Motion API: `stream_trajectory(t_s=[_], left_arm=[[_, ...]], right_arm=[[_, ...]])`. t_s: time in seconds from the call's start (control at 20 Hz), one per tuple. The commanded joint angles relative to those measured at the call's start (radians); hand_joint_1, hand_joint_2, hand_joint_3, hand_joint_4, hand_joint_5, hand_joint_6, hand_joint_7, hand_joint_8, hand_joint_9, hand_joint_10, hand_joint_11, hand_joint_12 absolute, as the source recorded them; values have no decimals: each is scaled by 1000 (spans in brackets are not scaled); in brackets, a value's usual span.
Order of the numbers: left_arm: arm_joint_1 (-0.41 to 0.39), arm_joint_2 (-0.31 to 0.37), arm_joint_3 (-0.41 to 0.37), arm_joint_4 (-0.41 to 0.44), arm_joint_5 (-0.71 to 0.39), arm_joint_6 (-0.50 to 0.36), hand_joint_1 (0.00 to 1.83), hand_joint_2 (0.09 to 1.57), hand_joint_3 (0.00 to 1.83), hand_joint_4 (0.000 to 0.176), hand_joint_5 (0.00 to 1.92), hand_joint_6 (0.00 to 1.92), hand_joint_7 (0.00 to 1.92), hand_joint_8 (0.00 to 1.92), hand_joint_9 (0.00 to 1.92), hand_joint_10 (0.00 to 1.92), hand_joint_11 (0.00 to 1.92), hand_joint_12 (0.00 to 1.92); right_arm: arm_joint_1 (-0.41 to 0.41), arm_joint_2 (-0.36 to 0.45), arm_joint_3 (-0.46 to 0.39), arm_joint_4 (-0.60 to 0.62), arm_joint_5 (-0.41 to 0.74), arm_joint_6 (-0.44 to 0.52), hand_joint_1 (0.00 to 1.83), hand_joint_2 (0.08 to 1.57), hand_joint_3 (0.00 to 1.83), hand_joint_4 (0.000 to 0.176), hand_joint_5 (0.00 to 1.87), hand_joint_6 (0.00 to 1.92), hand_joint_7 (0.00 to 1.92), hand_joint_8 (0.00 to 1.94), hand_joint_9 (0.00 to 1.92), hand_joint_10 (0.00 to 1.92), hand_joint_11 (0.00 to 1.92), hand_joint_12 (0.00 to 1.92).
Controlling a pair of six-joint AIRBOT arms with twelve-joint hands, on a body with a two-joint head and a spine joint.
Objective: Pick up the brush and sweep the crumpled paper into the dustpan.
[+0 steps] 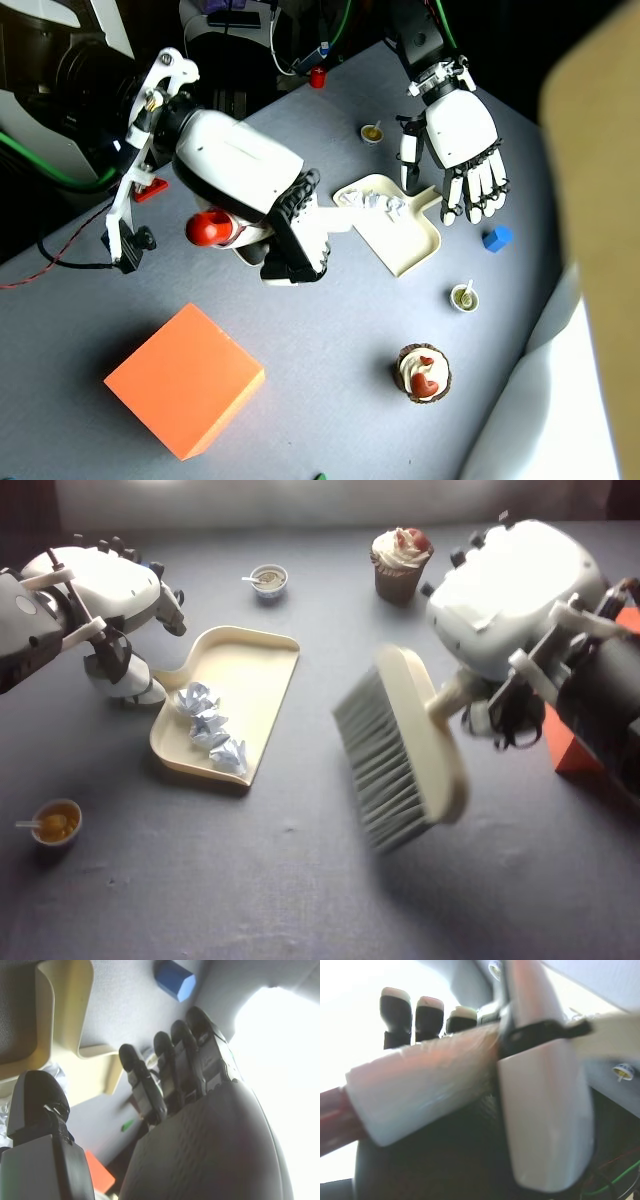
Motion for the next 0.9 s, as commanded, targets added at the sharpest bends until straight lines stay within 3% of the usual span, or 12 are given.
stream_trajectory(t_s=[0.0, 0.05, 0.1, 0.15, 0.2, 0.3, 0.35, 0.45, 0.55, 0.65, 0.75, 0.85], left_arm=[[-8, 11, -4, 27, -82, 3, 970, 1022, 0, 58, 716, 16, 388, 8, 274, 5, 132, 374], [-13, 12, -7, 27, -86, 3, 970, 1022, 0, 55, 727, 18, 394, 9, 286, 10, 133, 373], [-20, 12, -7, 31, -87, 3, 964, 1035, 3, 50, 713, 10, 369, 1, 261, 1, 101, 358], [-30, 11, -4, 36, -84, 3, 949, 1041, 5, 59, 715, 9, 372, 3, 260, 2, 98, 355], [-45, 10, 0, 41, -79, 3, 954, 1040, 3, 57, 716, 7, 376, 4, 268, 4, 101, 354], [-67, 11, 4, 46, -68, 3, 953, 1034, 0, 61, 718, 6, 374, 3, 259, 1, 110, 356], [-84, 12, 4, 50, -61, 3, 967, 1026, 0, 53, 734, 11, 386, 6, 267, 4, 120, 359], [-111, 14, 4, 55, -41, 10, 937, 1045, 5, 66, 719, 2, 364, 0, 244, 0, 99, 348], [-140, 15, 5, 54, -28, 14, 960, 1032, 0, 56, 742, 10, 388, 10, 276, 12, 129, 359], [-165, 20, 4, 49, -25, 14, 937, 1050, 5, 61, 711, 0, 361, 0, 243, 0, 97, 341], [-186, 26, -2, 36, -25, 14, 957, 1036, 0, 53, 726, 6, 376, 6, 252, 4, 105, 342], [-206, 29, -16, 22, -37, 13, 940, 1043, 2, 61, 717, 1, 382, 5, 260, 5, 109, 339]], right_arm=[[8, 10, -6, -99, -54, -8, 859, 824, 0, 9, 454, 1671, 300, 1941, 256, 1921, 231, 1921], [5, 16, -10, -99, -54, -10, 843, 818, 0, 4, 449, 1474, 235, 1876, 184, 1921, 152, 1921], [2, 22, -14, -88, -44, -34, 786, 814, 0, 10, 471, 1162, 327, 1532, 240, 1796, 147, 1921], [2, 24, -19, -63, -38, -65, 706, 811, 0, 22, 498, 782, 438, 1075, 298, 1482, 119, 1776], [2, 25, -24, -39, -30, -80, 665, 809, 0, 13, 524, 464, 517, 701, 355, 1186, 104, 1649], [2, 29, -33, -16, -19, -80, 598, 812, 0, 16, 534, 69, 615, 168, 411, 590, 22, 1396], [4, 35, -39, -4, -11, -82, 569, 810, 0, 19, 510, 16, 636, 57, 460, 377, 4, 1312], [11, 46, -55, 3, -6, -84, 490, 819, 0, 5, 357, 1, 513, 1, 491, 66, 77, 1020], [21, 68, -77, 36, 1, -93, 480, 807, 0, 0, 322, 2, 485, 2, 519, 6, 180, 833], [40, 100, -101, 105, 26, -81, 468, 798, 0, 0, 315, 2, 459, 1, 499, 1, 241, 652], [40, 176, -135, 98, 101, 1, 493, 791, 0, 0, 330, 2, 442, 0, 487, 0, 303, 562], [36, 271, -168, -97, 247, 204, 477, 792, 0, 0, 322, 0, 437, 0, 484, 0, 299, 544]])
